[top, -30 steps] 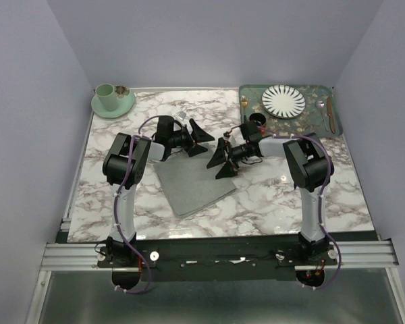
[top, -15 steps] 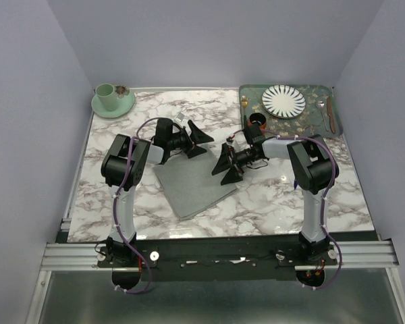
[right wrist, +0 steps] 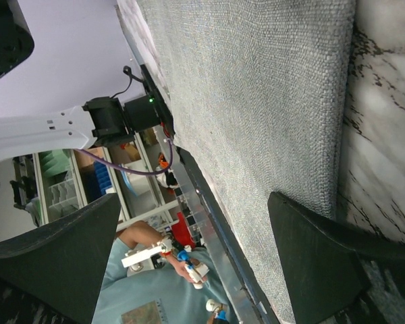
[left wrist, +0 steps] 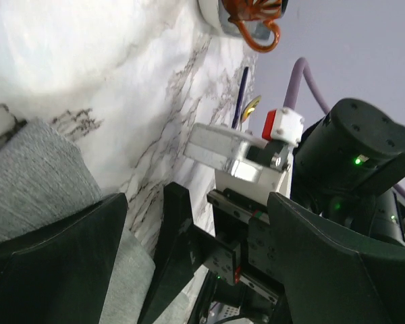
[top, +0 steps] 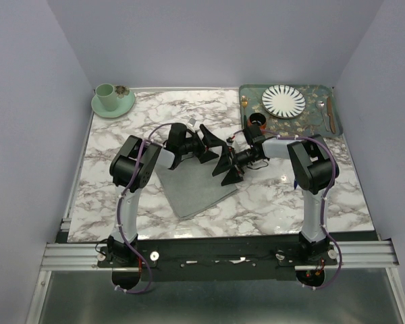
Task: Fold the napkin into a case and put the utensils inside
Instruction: Smooth out the square-folded napkin at the center of the board.
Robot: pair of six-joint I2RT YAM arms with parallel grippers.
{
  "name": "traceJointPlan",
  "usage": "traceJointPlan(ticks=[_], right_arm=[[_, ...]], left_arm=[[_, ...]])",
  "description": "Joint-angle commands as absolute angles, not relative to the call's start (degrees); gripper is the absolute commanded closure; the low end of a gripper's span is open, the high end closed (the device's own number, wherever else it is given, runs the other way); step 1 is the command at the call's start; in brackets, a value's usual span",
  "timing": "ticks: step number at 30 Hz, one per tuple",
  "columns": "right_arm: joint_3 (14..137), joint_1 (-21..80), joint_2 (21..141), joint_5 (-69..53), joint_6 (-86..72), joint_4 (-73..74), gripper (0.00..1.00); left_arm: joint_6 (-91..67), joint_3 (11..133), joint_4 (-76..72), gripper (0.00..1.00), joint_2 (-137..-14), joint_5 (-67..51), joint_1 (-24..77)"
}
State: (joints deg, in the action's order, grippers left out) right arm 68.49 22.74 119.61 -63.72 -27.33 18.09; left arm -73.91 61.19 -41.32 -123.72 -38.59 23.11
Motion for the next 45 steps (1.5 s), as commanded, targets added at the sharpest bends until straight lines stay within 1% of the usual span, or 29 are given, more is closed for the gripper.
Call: traceJointPlan(ticks=[1,6,11,13,15,16,17,19,20,24,26,29,33,38,41,42,45], right_arm=[[65.3,22.7,122.3,-57.7,-25.8,22.9,0.0],[65.3,22.7,122.6,-56.7,-25.8,22.9,0.0],[65.2,22.7,122.6,-56.0,-25.8,23.1,0.0],[65.6,22.7,122.5,-56.2,-25.6,23.2,0.0],[66.3,22.7,122.0,-56.6,-25.3,23.5,0.0],[66.4,22.7,121.7,-56.8,-25.3,23.6,0.0],[66.5,22.7,121.4,-57.0,-25.3,23.7,0.0],[66.5,22.7,120.2,-57.1,-25.3,24.1,0.0],[66.5,22.7,119.9,-57.0,-25.2,24.2,0.0],[67.1,22.7,119.0,-56.3,-23.7,25.2,0.0],[67.0,22.7,119.3,-55.2,-23.2,26.1,0.0],[67.1,22.6,120.0,-54.0,-22.1,27.3,0.0],[67.7,22.7,120.9,-52.8,-21.5,28.5,0.0],[68.9,22.6,122.0,-50.1,-20.0,31.2,0.0],[69.2,22.7,122.3,-47.9,-18.8,32.7,0.0],[69.1,22.6,122.3,-47.5,-18.5,32.8,0.0],[69.2,22.6,122.3,-46.8,-17.8,33.4,0.0]], left_arm=[[-72.9,63.6,-40.4,0.01,-128.6,-33.3,20.1],[-72.6,67.1,-40.0,0.01,-131.0,-34.1,18.4],[-69.7,70.7,-36.0,0.01,-131.7,-35.3,16.5],[-68.0,71.7,-35.3,0.01,-131.0,-37.6,15.9],[-64.4,72.9,-34.0,0.01,-127.0,-43.3,15.7],[-60.3,72.4,-30.6,0.01,-124.8,-44.1,15.8],[-59.5,69.6,-30.2,0.01,-120.2,-45.2,15.6],[-58.8,65.7,-29.5,0.01,-115.9,-48.3,14.5],[-58.6,61.3,-29.5,0.01,-112.3,-49.0,14.2],[-59.2,51.2,-31.8,0.01,-106.9,-51.0,12.8],[-58.5,47.0,-33.4,0.01,-106.5,-50.4,12.1],[-57.6,44.0,-35.3,0.01,-107.7,-50.2,9.9],[-55.1,43.6,-33.5,0.01,-109.9,-51.9,6.2],[-54.5,40.4,-35.3,0.01,-112.1,-55.0,2.4],[-55.0,37.7,-38.1,0.01,-111.7,-57.1,0.4],[-55.2,37.4,-38.3,0.01,-111.4,-57.7,-1.7],[-54.3,36.2,-38.1,0.01,-109.7,-59.5,-3.3]])
